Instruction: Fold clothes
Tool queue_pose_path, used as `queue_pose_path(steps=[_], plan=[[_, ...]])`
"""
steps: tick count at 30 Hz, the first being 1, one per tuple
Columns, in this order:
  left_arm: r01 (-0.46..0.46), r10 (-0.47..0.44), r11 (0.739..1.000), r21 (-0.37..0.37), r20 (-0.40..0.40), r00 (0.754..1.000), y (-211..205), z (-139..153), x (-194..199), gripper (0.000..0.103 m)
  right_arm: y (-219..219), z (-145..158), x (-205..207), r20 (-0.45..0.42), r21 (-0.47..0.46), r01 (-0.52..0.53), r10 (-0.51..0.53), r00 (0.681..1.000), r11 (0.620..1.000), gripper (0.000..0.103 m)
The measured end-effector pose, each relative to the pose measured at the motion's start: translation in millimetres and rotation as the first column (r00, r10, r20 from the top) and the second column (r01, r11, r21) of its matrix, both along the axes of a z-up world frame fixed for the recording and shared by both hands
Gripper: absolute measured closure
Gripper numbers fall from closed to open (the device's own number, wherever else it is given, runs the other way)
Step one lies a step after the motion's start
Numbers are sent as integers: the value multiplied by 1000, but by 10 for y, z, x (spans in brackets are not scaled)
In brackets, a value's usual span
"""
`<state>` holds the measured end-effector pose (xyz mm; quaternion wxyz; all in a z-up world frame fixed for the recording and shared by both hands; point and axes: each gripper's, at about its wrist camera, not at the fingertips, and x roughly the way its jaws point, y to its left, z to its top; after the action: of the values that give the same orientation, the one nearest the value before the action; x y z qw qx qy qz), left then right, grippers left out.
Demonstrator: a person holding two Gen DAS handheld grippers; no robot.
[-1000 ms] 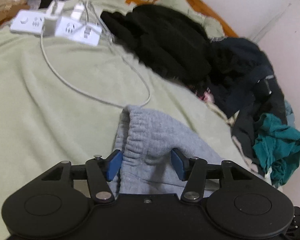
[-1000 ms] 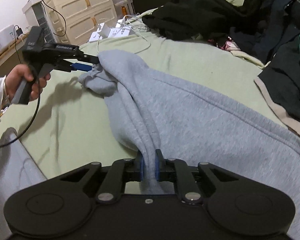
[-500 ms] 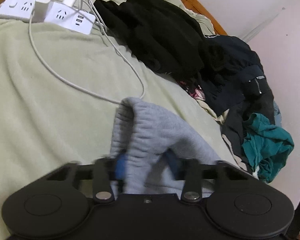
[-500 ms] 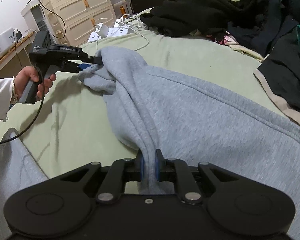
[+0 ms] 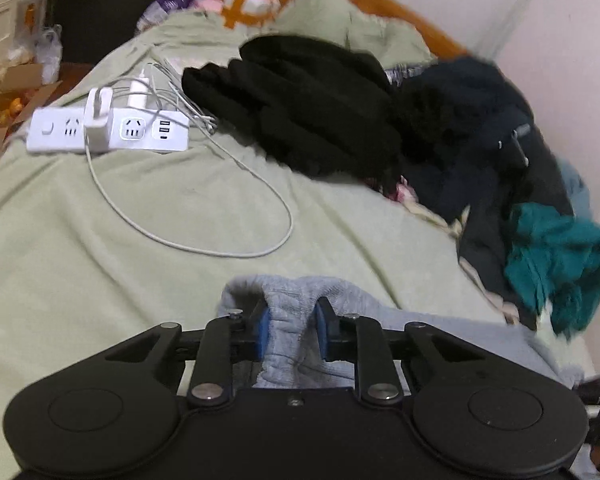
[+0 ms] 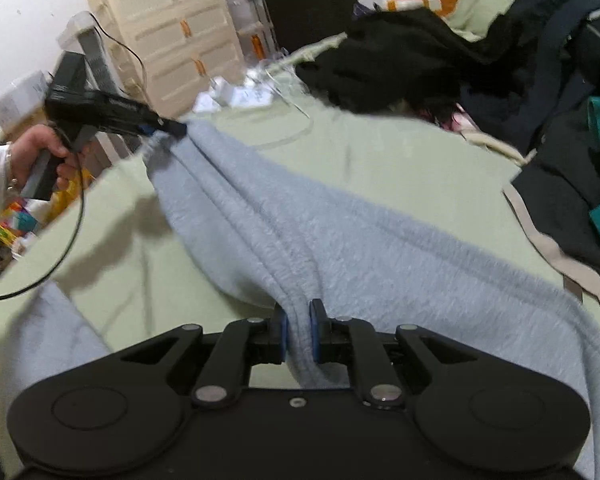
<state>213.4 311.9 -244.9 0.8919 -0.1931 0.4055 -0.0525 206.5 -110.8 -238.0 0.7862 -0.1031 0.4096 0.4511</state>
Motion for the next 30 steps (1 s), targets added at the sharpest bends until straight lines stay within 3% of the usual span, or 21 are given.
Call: queue_pose_path(steps=[2, 6, 9, 10, 12, 14, 16, 19, 22, 23, 26, 28, 30], plan=[[24, -23, 1000, 15, -35, 999, 66, 86, 20, 79, 35, 22, -41, -26, 5, -34, 34, 999, 999, 93], [118, -103, 984, 131, -114, 988, 103, 168, 30, 78, 222, -231, -139, -79, -42, -62, 58, 995, 997, 90], [132, -103, 977, 170, -168, 980, 127, -108, 61, 78, 354, -521, -225, -72, -85, -66, 60, 996, 994, 80], [132, -99, 975, 178, -182, 978, 130, -198, 71, 78, 367, -576, -232, -78, -98, -68, 60, 995, 993, 74], [134, -95, 971, 197, -195, 976, 100, -337, 75, 78, 349, -581, -239, -78, -117, -77, 68, 995, 990, 72], [120, -78, 972, 204, -204, 976, 85, -479, 52, 78, 147, -378, -197, -57, -102, -61, 55, 997, 993, 56], [105, -65, 975, 193, -204, 977, 113, -530, 21, 77, -147, -128, -105, -47, -97, -38, 34, 998, 995, 49], [87, -45, 978, 191, -213, 976, 140, -603, -42, 76, -532, 171, 43, -14, -173, 5, -8, 1000, 985, 39], [96, -46, 968, 232, -212, 976, 82, -626, -69, 76, -995, 299, 307, 62, -372, 50, -29, 998, 927, 37], [98, -45, 965, 241, -214, 976, 62, -621, -69, 76, -1149, 261, 409, 81, -460, 45, -8, 997, 887, 37], [87, -26, 963, 253, -236, 971, 34, -646, -65, 76, -1451, 134, 639, 95, -600, 22, 44, 995, 800, 38], [69, -2, 965, 252, -257, 966, 39, -672, -64, 76, -1677, 127, 794, 108, -613, 38, 35, 994, 789, 38], [65, 8, 962, 264, -266, 964, 17, -679, -62, 76, -1902, 105, 973, 65, -611, 44, -6, 998, 791, 38]])
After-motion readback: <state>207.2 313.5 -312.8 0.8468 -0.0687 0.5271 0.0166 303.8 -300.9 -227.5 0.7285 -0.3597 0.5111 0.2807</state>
